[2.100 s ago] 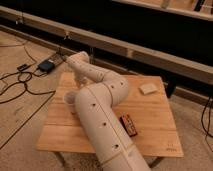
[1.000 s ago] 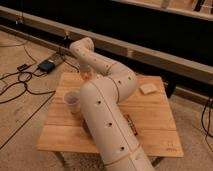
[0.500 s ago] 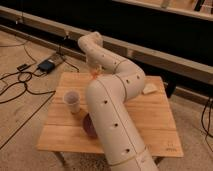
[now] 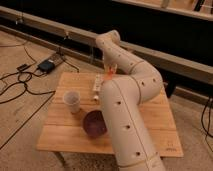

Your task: Place the pepper on the white sponge

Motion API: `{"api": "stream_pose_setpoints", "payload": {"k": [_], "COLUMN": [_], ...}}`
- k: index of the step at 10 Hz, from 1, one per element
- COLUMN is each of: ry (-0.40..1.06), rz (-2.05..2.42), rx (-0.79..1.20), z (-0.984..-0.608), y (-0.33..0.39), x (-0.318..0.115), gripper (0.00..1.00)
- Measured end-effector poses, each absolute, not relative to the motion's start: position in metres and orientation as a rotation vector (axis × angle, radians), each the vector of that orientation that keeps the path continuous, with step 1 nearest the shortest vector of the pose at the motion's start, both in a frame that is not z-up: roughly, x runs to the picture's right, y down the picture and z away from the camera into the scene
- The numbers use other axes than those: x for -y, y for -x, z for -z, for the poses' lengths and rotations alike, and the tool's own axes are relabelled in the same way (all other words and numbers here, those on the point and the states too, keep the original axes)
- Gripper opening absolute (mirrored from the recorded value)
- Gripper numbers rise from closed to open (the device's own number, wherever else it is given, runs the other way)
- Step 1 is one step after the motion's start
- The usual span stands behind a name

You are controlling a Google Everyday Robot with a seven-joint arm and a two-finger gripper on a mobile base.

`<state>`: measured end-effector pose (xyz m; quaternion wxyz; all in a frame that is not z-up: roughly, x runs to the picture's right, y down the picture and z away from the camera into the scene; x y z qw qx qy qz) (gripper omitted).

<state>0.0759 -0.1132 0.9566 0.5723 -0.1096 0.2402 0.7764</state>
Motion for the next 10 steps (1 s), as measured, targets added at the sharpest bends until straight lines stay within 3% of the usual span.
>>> {"api": "stream_pose_setpoints", "payload": {"k": [10], "ry": [0.179], "rz": [-2.032], "rx": [-0.651], "z": [-0.933], "y": [-0.21], "x": [0.079], "gripper": [0.0]}}
